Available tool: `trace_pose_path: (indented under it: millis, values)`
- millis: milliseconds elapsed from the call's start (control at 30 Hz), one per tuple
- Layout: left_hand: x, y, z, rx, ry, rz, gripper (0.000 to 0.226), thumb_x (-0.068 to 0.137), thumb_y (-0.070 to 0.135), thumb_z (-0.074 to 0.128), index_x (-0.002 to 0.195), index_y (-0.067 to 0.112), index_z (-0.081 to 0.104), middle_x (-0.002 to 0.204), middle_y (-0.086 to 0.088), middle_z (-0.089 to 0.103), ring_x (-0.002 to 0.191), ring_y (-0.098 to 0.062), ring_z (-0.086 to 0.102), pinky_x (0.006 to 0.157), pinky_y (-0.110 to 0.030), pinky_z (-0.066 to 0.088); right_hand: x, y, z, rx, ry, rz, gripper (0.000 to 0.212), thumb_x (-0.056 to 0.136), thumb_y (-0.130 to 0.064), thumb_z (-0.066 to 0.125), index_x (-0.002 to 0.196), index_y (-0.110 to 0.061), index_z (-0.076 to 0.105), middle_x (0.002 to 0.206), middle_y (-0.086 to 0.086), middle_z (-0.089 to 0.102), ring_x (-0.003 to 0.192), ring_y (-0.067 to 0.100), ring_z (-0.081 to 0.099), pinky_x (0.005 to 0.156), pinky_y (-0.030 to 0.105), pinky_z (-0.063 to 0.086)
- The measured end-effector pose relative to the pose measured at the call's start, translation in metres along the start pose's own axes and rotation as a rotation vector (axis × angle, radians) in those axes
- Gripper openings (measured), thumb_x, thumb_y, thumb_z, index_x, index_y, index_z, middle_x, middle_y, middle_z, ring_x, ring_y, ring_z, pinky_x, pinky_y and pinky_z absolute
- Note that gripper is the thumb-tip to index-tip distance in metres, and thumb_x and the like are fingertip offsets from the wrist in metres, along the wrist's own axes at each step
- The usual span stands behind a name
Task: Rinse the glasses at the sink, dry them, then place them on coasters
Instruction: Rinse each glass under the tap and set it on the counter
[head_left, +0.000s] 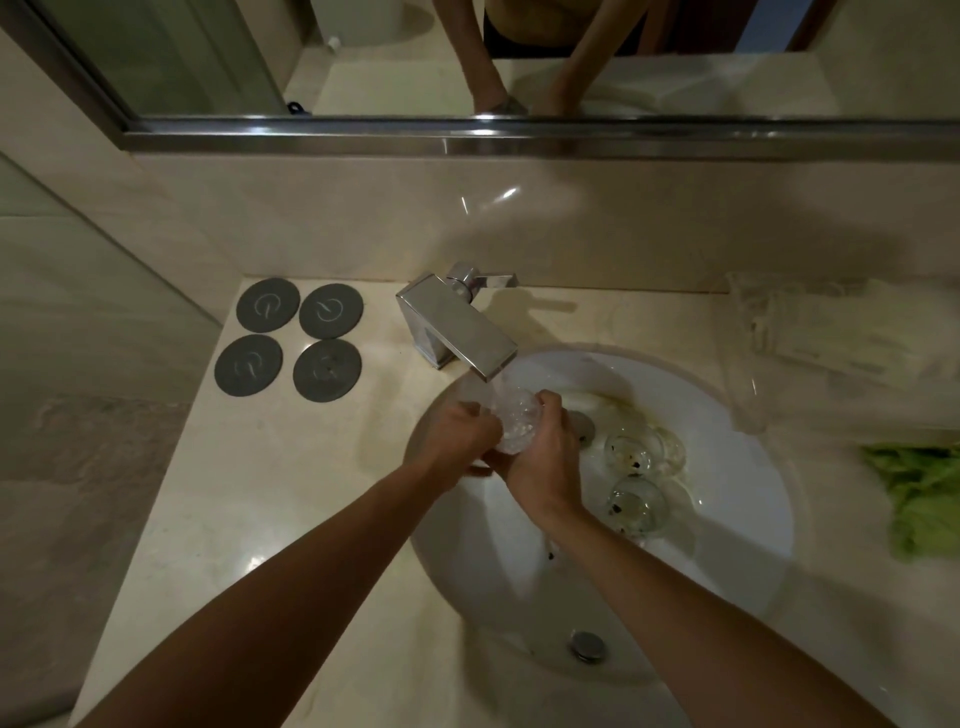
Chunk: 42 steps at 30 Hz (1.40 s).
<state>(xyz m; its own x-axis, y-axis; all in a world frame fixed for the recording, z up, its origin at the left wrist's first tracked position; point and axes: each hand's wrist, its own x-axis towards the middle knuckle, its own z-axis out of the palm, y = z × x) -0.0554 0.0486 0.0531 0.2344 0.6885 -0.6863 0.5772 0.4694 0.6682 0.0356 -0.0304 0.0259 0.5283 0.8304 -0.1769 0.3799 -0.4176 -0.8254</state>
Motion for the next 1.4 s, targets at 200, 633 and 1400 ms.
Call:
trace_pose_path:
  millis: [200,633,1400]
  values:
    - [0.000,0.003,-0.001,-0.265,-0.220,-0.103,0.012,0.089,-0.004,0.044,0.093,0.004,0.052,0.074,-0.009,0.048,0.060,-0.018,0.050,0.056,-0.031,0.051,-0.001,0.006,0.004,0.155,-0.049,0.045,0.080,0.069,-0.006,0.079,0.132,-0.026,0.034,0.123,-0.001,0.047,0.115,0.021,0.053,0.081,0.021,0.053]
    - [0.017,0.016,-0.025,-0.176,-0.358,-0.036,0.042,0.079,-0.009,0.049,0.119,-0.005,0.062,0.100,-0.017,0.065,0.083,-0.023,0.066,0.066,-0.030,0.057,0.015,-0.006,-0.014,0.202,-0.178,0.004,0.077,0.062,-0.035,0.093,0.120,-0.040,0.043,0.109,-0.022,0.057,0.100,-0.002,0.060,0.073,0.008,0.047]
    - [0.018,0.004,-0.008,-0.146,-0.281,-0.140,0.057,0.086,0.003,0.060,0.142,0.011,0.047,0.105,-0.012,0.068,0.093,-0.026,0.069,0.082,-0.042,0.060,0.010,0.001,0.002,-0.124,0.067,-0.030,0.078,0.065,-0.019,0.088,0.126,-0.021,0.039,0.120,0.005,0.053,0.111,0.025,0.051,0.073,0.035,0.052]
